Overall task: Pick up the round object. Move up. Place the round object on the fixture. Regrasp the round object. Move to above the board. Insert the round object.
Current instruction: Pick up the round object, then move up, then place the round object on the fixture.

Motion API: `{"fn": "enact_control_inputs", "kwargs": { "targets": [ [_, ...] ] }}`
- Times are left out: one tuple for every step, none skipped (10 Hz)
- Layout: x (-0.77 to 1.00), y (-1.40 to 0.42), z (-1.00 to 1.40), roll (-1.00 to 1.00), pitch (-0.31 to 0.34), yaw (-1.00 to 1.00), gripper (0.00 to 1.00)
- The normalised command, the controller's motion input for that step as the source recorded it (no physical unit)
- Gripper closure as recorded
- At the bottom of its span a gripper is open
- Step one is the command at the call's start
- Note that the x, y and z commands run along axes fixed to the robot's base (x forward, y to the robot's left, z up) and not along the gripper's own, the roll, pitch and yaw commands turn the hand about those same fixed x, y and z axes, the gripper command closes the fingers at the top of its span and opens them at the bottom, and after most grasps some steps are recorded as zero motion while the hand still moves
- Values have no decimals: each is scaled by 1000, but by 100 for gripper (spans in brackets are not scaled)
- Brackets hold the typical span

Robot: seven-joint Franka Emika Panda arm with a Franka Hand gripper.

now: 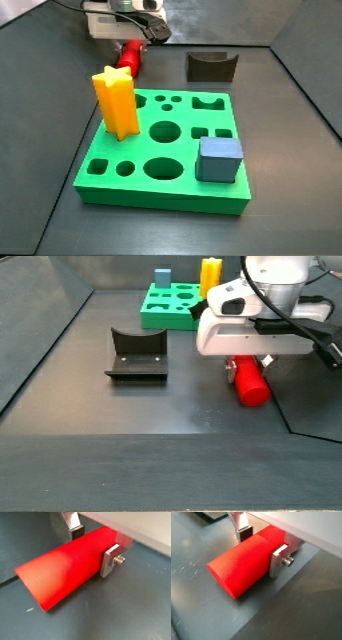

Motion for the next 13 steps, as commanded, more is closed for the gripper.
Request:
{"fn": "enact_control_inputs", "kwargs": {
  "targets": [
    [0, 0, 0, 0, 0, 0, 100],
    [0, 0, 0, 0, 0, 0, 100],
    [0, 0, 0, 0, 0, 0, 100],
    [0, 0, 833, 0, 0, 0, 100],
    [31, 81, 762, 17, 33, 1, 100],
    [4, 65, 660, 23, 73, -12, 100],
    [-1, 33, 512, 42, 93, -21, 100],
    [-7, 23, 432, 58, 93, -22, 100],
    [-17, 17, 278, 91, 86, -22, 100],
    [0, 0, 1000, 0, 0, 0, 100],
    [-3, -2, 1000, 17, -2, 1, 100],
    [-14, 2, 1000, 41, 14, -10, 100],
    [-25, 4, 1000, 66, 32, -20, 100]
  ]
}}
